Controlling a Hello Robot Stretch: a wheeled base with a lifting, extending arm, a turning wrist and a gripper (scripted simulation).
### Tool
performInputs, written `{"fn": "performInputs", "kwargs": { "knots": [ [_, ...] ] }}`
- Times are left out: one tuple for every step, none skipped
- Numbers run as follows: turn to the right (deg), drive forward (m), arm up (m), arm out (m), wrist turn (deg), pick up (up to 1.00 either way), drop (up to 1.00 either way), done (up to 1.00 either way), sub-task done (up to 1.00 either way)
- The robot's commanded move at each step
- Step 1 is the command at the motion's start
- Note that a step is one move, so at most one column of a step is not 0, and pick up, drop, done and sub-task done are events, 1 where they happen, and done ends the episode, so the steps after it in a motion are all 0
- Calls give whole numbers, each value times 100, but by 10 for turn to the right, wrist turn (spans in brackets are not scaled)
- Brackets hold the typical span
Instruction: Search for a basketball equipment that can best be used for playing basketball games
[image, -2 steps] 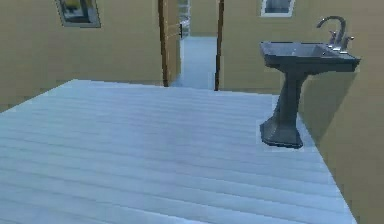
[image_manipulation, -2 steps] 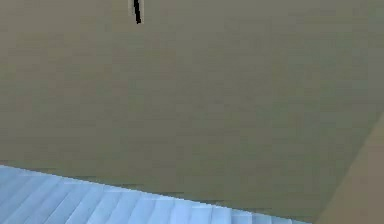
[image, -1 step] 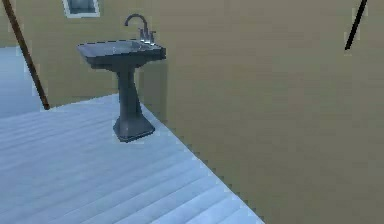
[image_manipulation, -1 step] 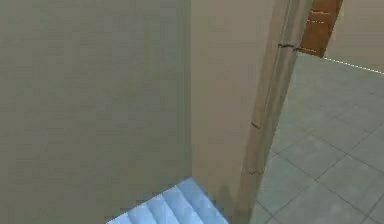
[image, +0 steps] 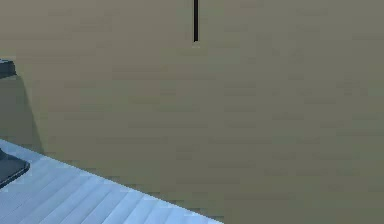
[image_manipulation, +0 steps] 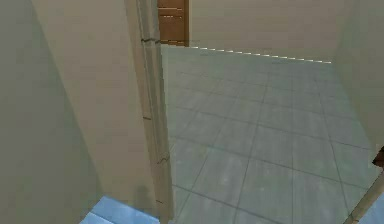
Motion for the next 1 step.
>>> {"fn": "performInputs", "kwargs": {
  "knots": [
    [0,10,0,0,0,0,0,0,0]
  ]
}}
